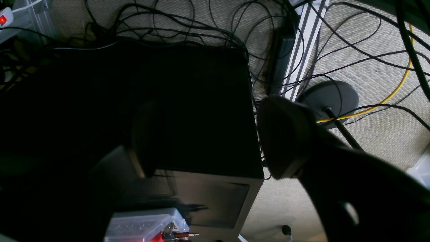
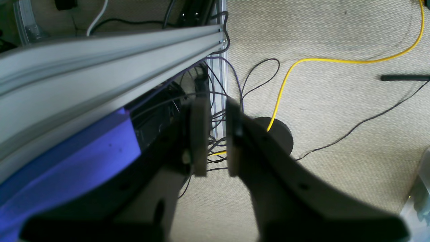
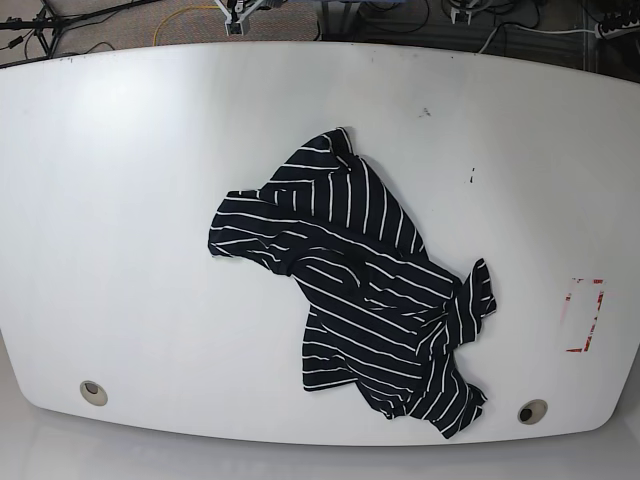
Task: Fold the T-shirt properly
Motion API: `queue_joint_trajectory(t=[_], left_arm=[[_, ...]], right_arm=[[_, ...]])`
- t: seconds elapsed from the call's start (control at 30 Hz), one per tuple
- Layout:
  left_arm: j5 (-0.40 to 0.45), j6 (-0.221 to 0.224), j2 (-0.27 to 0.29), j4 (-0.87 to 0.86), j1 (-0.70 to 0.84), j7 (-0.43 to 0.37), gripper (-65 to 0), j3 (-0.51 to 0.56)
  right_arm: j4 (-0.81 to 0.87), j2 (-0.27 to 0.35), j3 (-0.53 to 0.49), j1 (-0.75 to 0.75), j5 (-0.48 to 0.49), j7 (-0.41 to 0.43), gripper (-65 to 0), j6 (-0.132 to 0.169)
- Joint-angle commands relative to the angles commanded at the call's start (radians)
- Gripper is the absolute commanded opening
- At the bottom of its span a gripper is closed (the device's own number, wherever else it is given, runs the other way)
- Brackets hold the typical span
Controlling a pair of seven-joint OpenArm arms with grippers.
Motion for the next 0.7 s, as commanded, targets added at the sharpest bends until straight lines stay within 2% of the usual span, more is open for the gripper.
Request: queue_joint_trajectory(t=[0.47,0.53,0.7], left_arm=[[0.006,0.001,0.002,0.047,0.013,-0.002,-22.9,0.025],[0.007,-0.019,0.003,0.077,0.029,-0.01,-22.9,0.007],[0.005,-0.021,0.003,0.086,0.034,-0.008,-22.7,0.002]], right_arm=[[0.002,-0.001,-0.004,-0.005,-0.002,0.003,-59.0,-0.001],[0.01,0.003,-0.011,0.002,-0.001,0.005,-59.1,-0.003],[0.013,0.0,-0.013,-0.004,0.0,0.006,-59.0,-0.007]])
